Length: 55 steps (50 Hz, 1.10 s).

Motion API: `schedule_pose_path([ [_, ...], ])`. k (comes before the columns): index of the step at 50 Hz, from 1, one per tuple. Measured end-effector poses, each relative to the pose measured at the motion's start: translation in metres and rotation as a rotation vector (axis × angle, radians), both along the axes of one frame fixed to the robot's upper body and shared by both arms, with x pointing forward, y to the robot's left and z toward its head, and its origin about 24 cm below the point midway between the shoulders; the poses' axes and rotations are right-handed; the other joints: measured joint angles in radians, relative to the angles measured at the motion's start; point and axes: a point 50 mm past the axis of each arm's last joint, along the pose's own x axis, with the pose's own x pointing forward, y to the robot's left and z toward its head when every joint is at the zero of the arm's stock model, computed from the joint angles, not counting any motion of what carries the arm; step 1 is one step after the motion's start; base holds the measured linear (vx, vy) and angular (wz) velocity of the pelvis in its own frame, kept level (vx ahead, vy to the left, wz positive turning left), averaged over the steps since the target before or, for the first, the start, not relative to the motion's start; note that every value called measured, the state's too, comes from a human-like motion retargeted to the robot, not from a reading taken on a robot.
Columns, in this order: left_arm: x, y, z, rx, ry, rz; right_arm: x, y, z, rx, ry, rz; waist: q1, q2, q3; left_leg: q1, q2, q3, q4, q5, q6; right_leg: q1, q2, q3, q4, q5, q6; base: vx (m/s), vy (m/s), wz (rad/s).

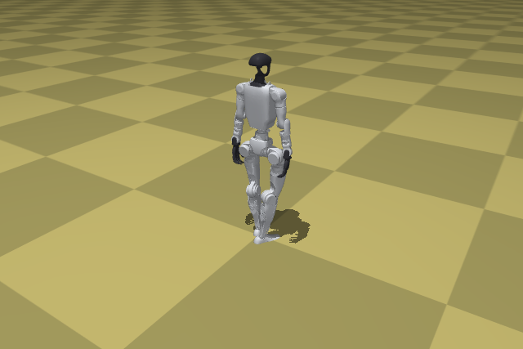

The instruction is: In place motions

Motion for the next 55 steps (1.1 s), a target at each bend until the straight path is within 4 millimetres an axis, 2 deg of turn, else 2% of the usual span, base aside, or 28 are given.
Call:
schedule_pose_path([
  [10, 0.013, 0.004, -0.001, 0.006, -0.030, -0.004, 0.000, 0.007, -0.002, 0.028, -0.017, -0.008, 0.088, -0.012, 0.004, -0.038, 0.010, 0.030, 0.017, 0.018, -0.001, 0.005, 0.002, 0.017, 0.004, -0.010, 0.002, 0.00, 0.01, -0.08],
  [17, 0.022, 0.002, -0.002, -0.002, -0.060, 0.004, -0.003, 0.008, -0.001, 0.034, -0.003, 0.003, 0.097, -0.019, 0.002, -0.045, 0.008, 0.016, 0.016, 0.026, -0.006, 0.007, -0.003, -0.009, 0.010, -0.021, 0.007, 0.01, 0.01, 0.12],
  [30, 0.017, 0.001, -0.002, -0.001, -0.043, 0.010, 0.002, 0.009, -0.002, 0.036, -0.022, 0.000, 0.070, -0.008, -0.003, -0.022, -0.010, -0.011, -0.004, 0.022, 0.018, 0.009, 0.009, -0.032, 0.020, -0.033, 0.007, 0.00, 0.00, 0.00],
  [55, 0.012, 0.002, -0.001, 0.009, -0.030, 0.025, -0.003, 0.011, -0.002, 0.044, 0.002, 0.005, 0.070, -0.003, -0.025, -0.024, 0.007, 0.030, 0.004, 0.008, 0.025, -0.006, 0.013, 0.018, 0.022, -0.020, 0.007, 0.00, 0.00, -0.01],
])
